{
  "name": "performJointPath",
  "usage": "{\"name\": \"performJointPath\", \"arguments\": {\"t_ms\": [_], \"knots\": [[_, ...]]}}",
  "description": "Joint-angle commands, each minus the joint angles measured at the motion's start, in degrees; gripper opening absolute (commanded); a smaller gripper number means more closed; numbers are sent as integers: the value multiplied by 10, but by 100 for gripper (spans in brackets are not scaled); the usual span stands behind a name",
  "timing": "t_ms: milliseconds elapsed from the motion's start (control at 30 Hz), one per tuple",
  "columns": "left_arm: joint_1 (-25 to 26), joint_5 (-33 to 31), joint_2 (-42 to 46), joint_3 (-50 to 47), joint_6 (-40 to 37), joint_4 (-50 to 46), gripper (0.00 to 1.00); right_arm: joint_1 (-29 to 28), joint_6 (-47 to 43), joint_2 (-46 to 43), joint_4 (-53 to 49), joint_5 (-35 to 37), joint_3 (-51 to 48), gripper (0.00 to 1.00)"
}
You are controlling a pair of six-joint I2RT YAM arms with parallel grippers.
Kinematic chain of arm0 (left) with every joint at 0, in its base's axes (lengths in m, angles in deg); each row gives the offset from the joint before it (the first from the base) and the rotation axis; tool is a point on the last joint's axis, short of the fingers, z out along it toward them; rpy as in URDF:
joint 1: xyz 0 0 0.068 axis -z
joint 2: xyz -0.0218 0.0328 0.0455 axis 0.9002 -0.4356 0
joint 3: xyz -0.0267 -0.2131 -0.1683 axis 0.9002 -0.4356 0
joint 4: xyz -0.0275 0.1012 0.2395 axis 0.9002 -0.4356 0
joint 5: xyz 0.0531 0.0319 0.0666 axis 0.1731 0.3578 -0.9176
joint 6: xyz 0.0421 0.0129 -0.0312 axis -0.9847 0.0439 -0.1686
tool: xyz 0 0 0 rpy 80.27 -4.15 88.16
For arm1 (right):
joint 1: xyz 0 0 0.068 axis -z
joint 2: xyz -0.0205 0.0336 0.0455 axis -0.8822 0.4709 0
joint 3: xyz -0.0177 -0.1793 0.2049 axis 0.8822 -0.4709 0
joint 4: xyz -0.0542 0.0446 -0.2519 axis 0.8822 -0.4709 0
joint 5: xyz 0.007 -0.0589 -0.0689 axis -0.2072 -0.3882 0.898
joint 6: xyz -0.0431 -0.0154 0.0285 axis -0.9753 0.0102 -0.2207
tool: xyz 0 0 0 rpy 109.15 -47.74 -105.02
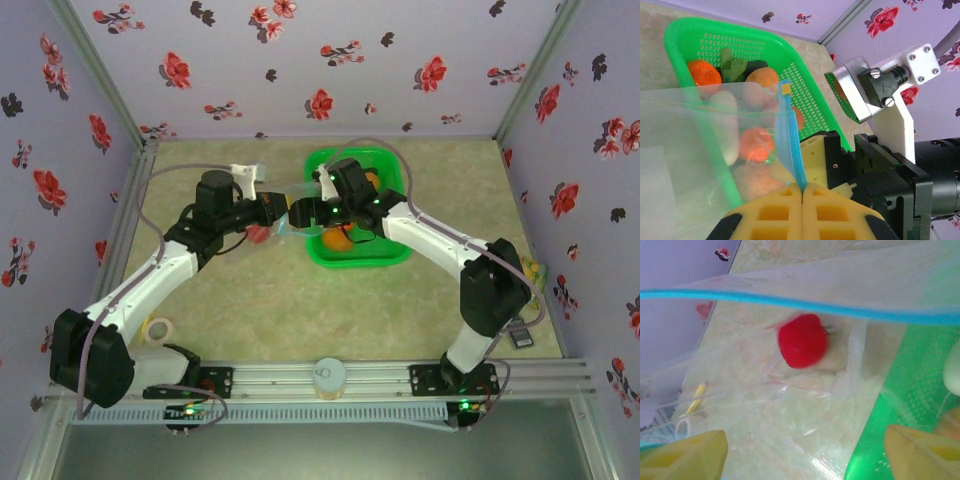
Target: Place the food in the zip-top bag and seal the zipper
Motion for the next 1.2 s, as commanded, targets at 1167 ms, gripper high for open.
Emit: {"name": "performJointPath", "arguments": {"t_ms": [1167], "knots": [[4, -79, 11, -2, -43, -107, 0, 83, -57, 25, -166, 82, -49, 82]]}}
